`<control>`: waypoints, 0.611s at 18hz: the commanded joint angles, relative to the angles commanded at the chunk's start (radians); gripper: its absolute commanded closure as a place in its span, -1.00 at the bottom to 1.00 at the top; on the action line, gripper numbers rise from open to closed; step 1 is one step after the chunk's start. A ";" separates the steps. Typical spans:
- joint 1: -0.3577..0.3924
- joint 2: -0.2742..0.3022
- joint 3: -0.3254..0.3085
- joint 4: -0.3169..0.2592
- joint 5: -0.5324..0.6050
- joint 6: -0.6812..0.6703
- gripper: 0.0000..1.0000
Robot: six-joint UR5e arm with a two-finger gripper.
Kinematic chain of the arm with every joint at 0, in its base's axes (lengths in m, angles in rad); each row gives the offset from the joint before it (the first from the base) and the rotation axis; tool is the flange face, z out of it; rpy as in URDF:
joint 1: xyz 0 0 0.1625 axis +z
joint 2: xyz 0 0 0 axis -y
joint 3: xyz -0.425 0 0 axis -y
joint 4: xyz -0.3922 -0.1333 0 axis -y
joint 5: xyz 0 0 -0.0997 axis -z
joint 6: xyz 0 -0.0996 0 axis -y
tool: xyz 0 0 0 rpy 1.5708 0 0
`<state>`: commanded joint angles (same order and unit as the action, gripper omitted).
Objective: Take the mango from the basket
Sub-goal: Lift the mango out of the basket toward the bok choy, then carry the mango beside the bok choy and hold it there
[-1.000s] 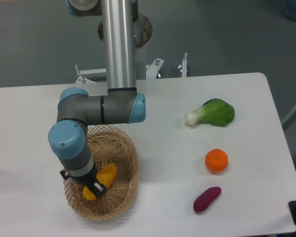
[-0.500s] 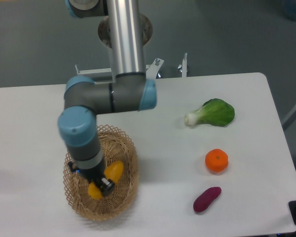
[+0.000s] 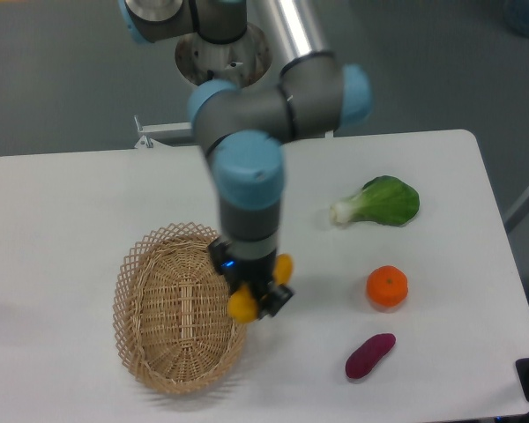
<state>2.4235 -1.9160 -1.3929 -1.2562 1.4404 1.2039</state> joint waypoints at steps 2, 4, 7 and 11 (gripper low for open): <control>0.041 0.008 0.018 -0.040 -0.009 0.054 0.10; 0.080 0.021 0.032 -0.077 -0.012 0.123 0.10; 0.127 0.023 0.049 -0.117 -0.017 0.199 0.10; 0.183 0.046 0.051 -0.121 -0.015 0.275 0.10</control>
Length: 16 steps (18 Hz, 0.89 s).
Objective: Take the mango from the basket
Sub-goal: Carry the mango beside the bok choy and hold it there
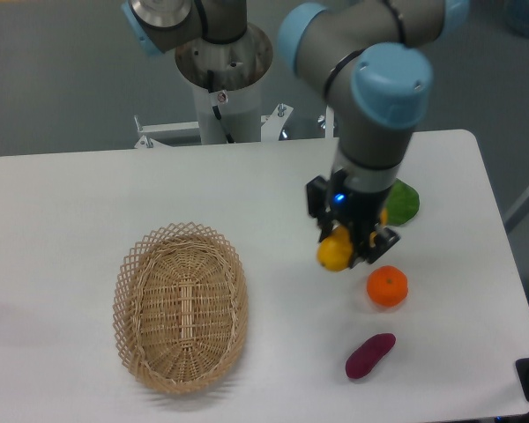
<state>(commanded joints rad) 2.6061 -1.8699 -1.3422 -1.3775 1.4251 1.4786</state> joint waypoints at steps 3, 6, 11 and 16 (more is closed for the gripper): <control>0.029 0.002 -0.002 -0.002 0.000 0.054 0.10; 0.045 0.002 0.000 -0.002 0.002 0.075 0.10; 0.052 -0.002 0.005 0.000 0.005 0.088 0.10; 0.055 -0.002 0.003 0.000 0.006 0.092 0.10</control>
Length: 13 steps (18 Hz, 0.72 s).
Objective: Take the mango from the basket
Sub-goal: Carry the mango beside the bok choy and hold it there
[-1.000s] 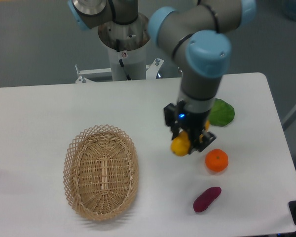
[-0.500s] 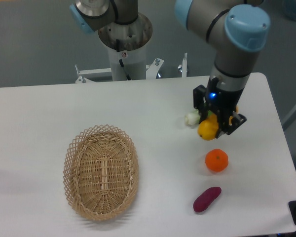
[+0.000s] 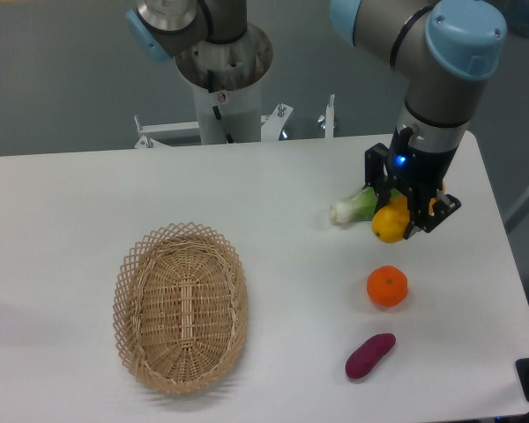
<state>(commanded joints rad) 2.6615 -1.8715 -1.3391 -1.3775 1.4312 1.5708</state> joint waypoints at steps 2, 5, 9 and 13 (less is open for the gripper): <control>0.005 0.000 0.000 0.000 0.000 0.006 0.10; 0.005 0.002 0.000 0.000 0.002 0.006 0.10; 0.006 0.002 0.000 -0.002 0.002 0.008 0.10; 0.008 0.002 0.000 -0.002 0.000 0.008 0.10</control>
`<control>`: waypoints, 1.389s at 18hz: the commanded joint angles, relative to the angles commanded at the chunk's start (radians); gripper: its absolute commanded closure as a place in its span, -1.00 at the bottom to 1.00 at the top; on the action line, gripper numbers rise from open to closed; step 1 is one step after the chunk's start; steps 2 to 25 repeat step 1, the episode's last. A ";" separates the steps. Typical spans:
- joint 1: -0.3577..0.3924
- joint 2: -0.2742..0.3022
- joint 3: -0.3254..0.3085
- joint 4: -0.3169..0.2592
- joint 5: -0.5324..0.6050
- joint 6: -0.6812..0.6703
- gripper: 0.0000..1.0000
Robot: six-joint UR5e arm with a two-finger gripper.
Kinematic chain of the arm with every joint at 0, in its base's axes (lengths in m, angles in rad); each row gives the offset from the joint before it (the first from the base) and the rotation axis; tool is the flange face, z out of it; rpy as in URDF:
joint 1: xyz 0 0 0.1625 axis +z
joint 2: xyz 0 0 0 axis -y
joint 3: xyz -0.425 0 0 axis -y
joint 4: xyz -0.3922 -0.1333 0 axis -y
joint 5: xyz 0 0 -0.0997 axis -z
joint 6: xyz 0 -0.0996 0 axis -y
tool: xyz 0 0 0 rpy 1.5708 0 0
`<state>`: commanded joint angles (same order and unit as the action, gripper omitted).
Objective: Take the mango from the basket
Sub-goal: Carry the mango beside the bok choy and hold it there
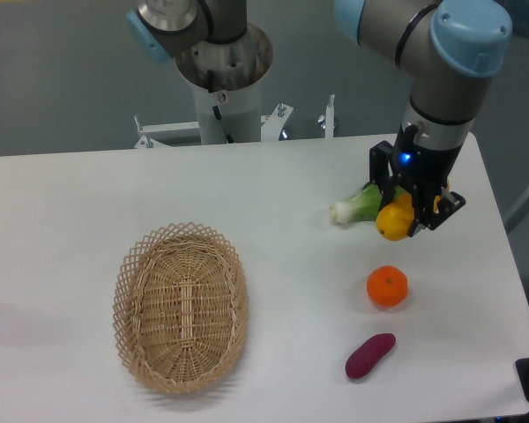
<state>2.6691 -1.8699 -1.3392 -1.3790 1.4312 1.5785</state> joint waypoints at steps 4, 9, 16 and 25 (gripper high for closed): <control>0.000 0.000 -0.002 0.000 0.000 0.000 0.10; 0.000 0.000 -0.002 0.000 0.000 0.000 0.10; 0.000 0.000 -0.002 0.000 0.000 0.000 0.10; 0.000 0.000 -0.002 0.000 0.000 0.000 0.10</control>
